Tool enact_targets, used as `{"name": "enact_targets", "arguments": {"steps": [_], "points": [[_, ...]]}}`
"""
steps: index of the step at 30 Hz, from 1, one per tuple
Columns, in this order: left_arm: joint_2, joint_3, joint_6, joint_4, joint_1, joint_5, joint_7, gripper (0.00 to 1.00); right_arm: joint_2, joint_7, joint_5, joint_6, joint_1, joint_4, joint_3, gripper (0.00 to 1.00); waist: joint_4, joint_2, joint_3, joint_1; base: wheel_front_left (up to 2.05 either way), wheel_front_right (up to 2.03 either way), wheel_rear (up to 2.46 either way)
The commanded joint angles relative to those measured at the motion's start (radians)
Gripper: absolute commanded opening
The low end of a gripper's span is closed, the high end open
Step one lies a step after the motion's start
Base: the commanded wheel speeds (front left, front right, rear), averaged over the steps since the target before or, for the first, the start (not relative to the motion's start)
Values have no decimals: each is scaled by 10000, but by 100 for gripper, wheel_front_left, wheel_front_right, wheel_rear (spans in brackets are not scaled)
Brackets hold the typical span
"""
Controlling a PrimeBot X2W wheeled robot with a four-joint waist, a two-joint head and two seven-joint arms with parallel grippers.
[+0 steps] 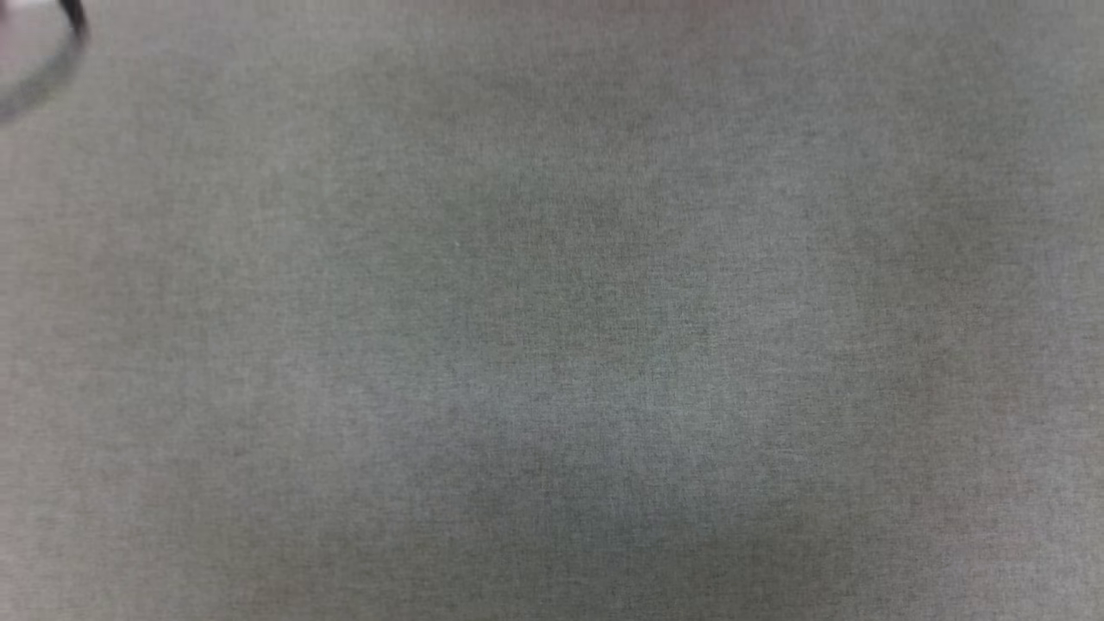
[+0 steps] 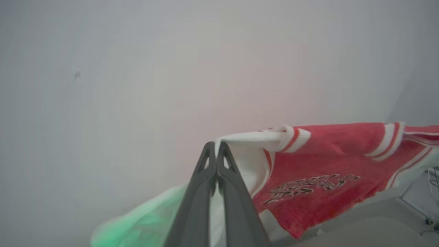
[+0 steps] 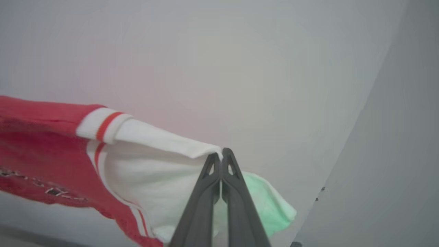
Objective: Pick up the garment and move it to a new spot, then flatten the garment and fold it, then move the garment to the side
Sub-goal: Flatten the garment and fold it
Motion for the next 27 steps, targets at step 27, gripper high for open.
{"name": "enact_targets", "arguments": {"steps": [27], "points": [[4338,-1958,22,-8489,10393,-486,-637,0,-5576,2763,3280,-15,11708,-9623,833,0,175,0,-1515,0,0,0,0]]}}
